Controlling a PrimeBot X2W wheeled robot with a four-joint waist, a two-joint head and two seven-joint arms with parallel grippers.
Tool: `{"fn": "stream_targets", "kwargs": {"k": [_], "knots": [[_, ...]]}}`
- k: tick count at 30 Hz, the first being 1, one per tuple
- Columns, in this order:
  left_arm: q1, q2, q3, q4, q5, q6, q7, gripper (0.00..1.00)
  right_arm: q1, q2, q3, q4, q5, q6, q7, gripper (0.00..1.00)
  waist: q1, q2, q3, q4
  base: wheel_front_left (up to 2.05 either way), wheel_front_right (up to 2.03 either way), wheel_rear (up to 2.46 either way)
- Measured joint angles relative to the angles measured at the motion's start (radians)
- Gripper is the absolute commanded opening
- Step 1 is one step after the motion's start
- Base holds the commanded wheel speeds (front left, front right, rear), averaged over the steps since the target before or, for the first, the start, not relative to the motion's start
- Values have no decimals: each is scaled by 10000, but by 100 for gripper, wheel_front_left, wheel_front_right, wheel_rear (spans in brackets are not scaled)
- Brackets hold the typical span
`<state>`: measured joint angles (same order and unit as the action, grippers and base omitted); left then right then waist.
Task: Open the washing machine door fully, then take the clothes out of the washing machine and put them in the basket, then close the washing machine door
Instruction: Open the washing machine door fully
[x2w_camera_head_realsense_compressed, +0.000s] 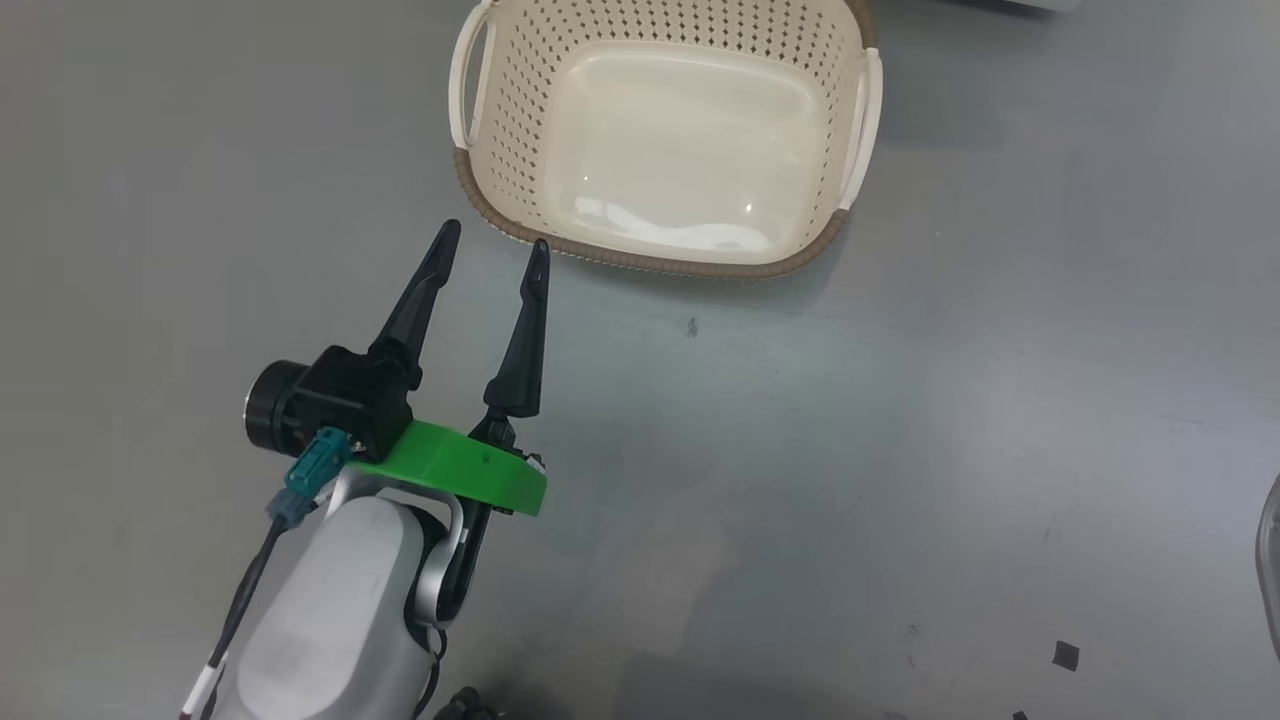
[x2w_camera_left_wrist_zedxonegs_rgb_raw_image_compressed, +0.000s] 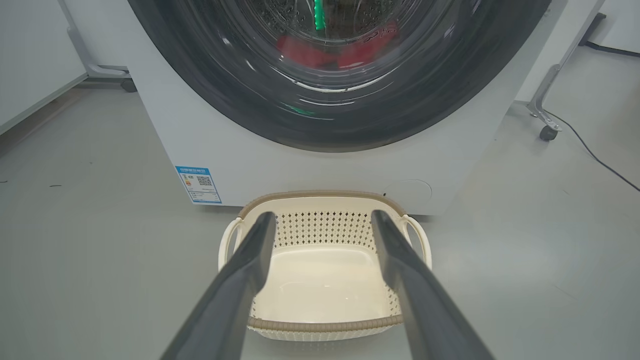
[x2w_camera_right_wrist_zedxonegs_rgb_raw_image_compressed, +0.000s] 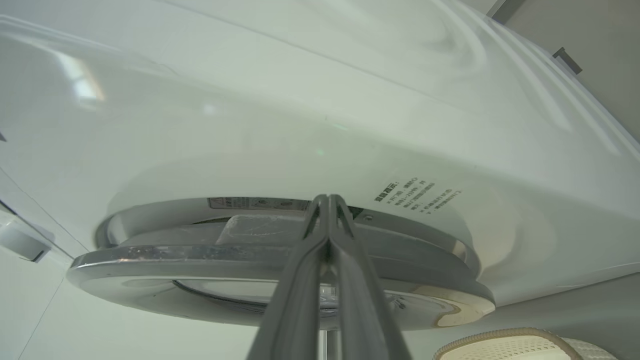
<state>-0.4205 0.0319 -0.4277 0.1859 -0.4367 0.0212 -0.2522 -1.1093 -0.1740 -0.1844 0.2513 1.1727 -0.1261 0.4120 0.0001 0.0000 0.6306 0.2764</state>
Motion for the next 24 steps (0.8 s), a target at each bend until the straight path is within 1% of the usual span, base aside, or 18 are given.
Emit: {"fn": "stream_targets", "kwargs": {"k": [4, 13, 24], "knots": [[-119, -27, -178, -8, 25, 0, 0, 100, -314, -217, 58, 372, -63, 0, 157, 0, 0, 0, 89, 175, 0, 0, 0], [-154, -38, -268, -36, -259, 13, 0, 100, -1179, -109, 151, 1195, -54, -2, 472, 0, -1, 0, 246, 449, 0, 0, 0], [-166, -46, -441, -52, -349, 102, 0, 100, -1987, 13, -36, 2209, 173, -4, 790, 0, -1, 0, 351, 616, 0, 0, 0]]}}
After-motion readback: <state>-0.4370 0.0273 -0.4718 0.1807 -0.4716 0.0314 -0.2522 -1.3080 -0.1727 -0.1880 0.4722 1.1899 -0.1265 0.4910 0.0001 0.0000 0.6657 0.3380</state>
